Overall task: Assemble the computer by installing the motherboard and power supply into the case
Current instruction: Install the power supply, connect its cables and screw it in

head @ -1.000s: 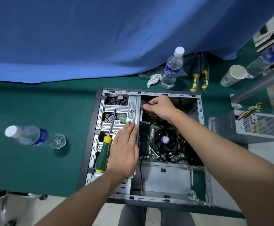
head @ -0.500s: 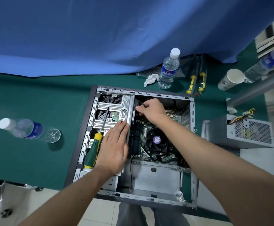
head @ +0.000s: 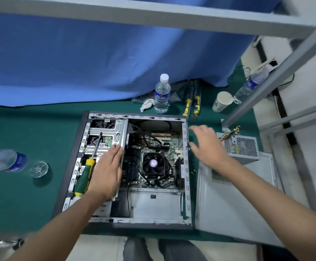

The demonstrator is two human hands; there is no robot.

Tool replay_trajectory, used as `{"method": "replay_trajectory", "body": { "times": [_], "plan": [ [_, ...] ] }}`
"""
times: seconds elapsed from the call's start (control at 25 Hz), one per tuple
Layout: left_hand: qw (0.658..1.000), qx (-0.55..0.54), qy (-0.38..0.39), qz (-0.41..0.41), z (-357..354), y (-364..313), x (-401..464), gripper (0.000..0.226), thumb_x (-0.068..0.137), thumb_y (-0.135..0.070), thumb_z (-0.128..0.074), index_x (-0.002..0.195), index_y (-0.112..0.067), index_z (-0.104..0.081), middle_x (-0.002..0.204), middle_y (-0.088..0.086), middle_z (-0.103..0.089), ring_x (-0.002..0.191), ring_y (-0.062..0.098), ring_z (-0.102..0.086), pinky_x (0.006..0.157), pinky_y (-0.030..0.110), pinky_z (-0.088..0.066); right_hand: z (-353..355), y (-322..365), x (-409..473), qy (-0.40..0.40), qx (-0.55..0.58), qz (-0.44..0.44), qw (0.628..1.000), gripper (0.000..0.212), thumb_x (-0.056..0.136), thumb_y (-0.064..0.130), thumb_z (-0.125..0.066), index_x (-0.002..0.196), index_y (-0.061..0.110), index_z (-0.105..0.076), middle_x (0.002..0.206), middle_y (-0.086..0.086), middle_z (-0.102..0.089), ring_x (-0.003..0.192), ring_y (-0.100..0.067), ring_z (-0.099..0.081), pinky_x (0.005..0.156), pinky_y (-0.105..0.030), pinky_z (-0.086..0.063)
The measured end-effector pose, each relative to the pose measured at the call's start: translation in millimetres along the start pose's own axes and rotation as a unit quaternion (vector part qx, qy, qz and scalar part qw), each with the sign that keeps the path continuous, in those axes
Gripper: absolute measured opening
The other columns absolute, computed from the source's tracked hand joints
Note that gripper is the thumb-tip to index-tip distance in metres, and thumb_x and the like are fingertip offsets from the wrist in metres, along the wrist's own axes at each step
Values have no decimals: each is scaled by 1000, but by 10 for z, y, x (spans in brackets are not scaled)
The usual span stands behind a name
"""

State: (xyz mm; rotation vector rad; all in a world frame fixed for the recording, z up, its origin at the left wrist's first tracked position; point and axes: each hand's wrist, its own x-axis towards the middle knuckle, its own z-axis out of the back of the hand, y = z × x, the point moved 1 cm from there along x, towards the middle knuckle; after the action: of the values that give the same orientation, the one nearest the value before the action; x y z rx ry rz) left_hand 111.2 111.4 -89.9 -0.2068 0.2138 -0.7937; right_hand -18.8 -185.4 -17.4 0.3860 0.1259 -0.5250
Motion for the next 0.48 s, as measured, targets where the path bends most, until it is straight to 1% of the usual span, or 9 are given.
{"method": "replay_trajectory", "body": {
  "times": [0.04, 0.08, 0.16, 0.2, 0.24, 0.28, 0.36, 0.4, 0.48],
  "plan": [
    [1000, 12, 9, 7, 22, -31, 26, 55, 102, -23, -29, 156, -9, -23, 162, 7, -23, 151, 19, -15, 124, 35, -9, 117, -192, -36, 10, -27, -26, 999, 73, 87, 32, -69, 149, 21, -32, 145, -9, -42, 132, -26, -39, 112, -44, -37],
    [1000, 15, 17, 20, 30, -61, 51, 56, 103, -20, -31, 156, -9, -21, 163, 7, -20, 152, 19, -13, 124, 34, -8, 203, -374, -53, 42, -63, -52, 996, 89, 80, 39, -75, 152, 23, -25, 150, -12, -33, 136, -31, -34, 112, -48, -36],
    [996, 17, 47, 73, 47, -221, 33, 59, 102, -17, -34, 157, -8, -17, 164, 7, -15, 152, 20, -11, 124, 33, -8, 311, -729, -150, 124, -142, -91, 978, 117, 67, 54, -82, 155, 29, -9, 160, -9, -13, 144, -40, -19, 114, -54, -29],
    [992, 27, 62, 103, 55, -318, 12, 62, 101, -17, -37, 157, -8, -14, 165, 7, -12, 152, 21, -11, 124, 34, -10, 327, -868, -175, 151, -167, -101, 969, 125, 63, 57, -83, 155, 30, -3, 162, -6, -7, 146, -42, -14, 114, -57, -27],
    [988, 44, 77, 130, 68, -407, 17, 67, 99, -18, -40, 158, -8, -10, 165, 7, -9, 152, 21, -10, 124, 36, -13, 322, -960, -169, 171, -183, -104, 963, 130, 61, 58, -85, 156, 29, -1, 163, -5, -6, 146, -43, -13, 114, -58, -27],
    [981, 60, 93, 159, 86, -499, 25, 72, 98, -20, -43, 158, -8, -6, 166, 7, -6, 152, 22, -9, 124, 39, -15, 300, -1013, -152, 186, -199, -101, 957, 130, 61, 56, -86, 156, 27, -2, 162, -5, -10, 145, -42, -18, 112, -58, -31],
    [968, 70, 113, 214, 115, -676, 48, 80, 95, -27, -50, 157, -7, -3, 165, 9, -4, 152, 25, -10, 122, 42, -20, 249, -1053, -91, 181, -236, -83, 951, 120, 63, 51, -85, 154, 22, -12, 154, -8, -22, 136, -41, -32, 106, -54, -42],
    [963, 56, 115, 239, 120, -771, 70, 81, 95, -31, -54, 157, -6, -7, 165, 11, -5, 151, 27, -12, 121, 43, -23, 245, -1080, -50, 167, -250, -77, 951, 112, 65, 49, -84, 151, 20, -18, 148, -9, -27, 131, -41, -36, 103, -53, -44],
    [953, 9, 121, 277, 106, -977, 82, 73, 94, -38, -57, 153, -11, -23, 164, 14, -4, 150, 31, -11, 117, 43, -29, 234, -1138, -2, 146, -249, -78, 954, 100, 65, 48, -82, 143, 17, -27, 141, -10, -30, 129, -41, -35, 103, -55, -42]
  ]
}}
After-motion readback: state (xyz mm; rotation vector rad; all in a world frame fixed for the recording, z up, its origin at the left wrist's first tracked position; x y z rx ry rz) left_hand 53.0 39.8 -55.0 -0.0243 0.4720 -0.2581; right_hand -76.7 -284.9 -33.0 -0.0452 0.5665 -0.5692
